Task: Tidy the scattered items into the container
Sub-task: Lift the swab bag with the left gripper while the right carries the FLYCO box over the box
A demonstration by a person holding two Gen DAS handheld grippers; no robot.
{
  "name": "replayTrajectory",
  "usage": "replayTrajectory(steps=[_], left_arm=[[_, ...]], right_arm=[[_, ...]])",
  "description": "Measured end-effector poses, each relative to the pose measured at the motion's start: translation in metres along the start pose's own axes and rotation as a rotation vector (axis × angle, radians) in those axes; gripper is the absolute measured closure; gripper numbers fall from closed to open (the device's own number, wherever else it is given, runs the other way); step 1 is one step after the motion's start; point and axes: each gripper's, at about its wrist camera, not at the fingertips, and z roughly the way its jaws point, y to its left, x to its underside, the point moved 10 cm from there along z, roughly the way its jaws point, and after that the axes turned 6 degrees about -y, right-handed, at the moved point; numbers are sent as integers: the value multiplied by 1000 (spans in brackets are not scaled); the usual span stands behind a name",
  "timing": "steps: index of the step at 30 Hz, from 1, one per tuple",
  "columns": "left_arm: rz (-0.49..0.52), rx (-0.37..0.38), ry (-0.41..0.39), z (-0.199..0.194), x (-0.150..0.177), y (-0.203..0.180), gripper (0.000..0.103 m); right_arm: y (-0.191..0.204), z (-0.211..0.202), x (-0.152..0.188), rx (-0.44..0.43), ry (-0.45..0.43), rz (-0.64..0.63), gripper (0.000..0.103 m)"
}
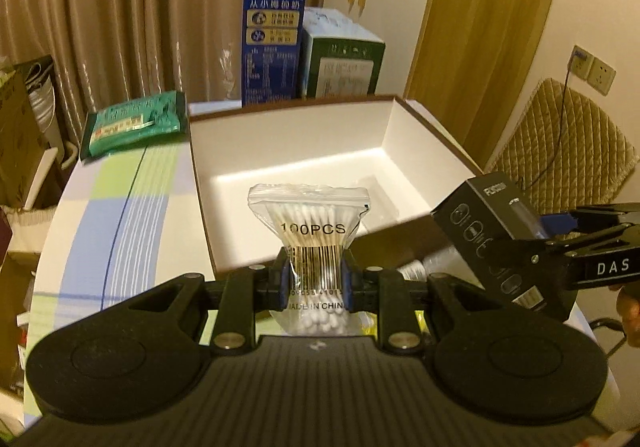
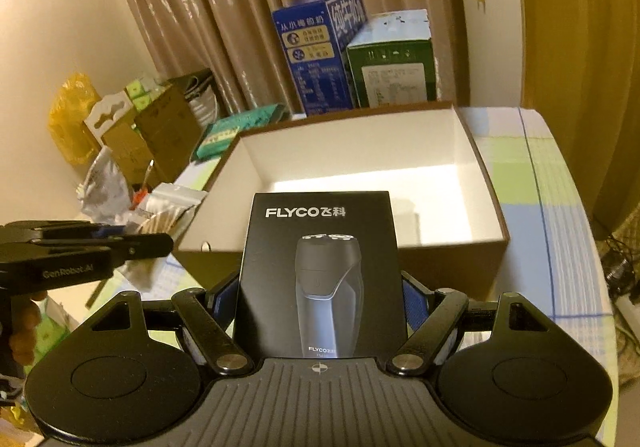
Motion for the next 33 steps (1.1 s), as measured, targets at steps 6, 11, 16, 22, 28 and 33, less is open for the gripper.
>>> replayTrajectory(steps=[6,11,16,22,28,33], left_arm=[[-3,-18,-10,12,-13,9,83],[2,-28,-13,25,-24,15,83],[12,-33,-11,41,-35,18,83],[21,-38,1,62,-46,24,83],[12,-47,37,92,-50,34,83],[-4,-54,100,122,-41,40,83]], right_arm=[[-2,10,-21,-9,-19,13,27],[-5,21,-37,-14,-28,22,27],[-8,40,-51,-8,-27,26,27],[-14,68,-65,9,-21,38,27],[-28,104,-65,55,15,56,27],[-33,131,-60,84,47,53,27]])
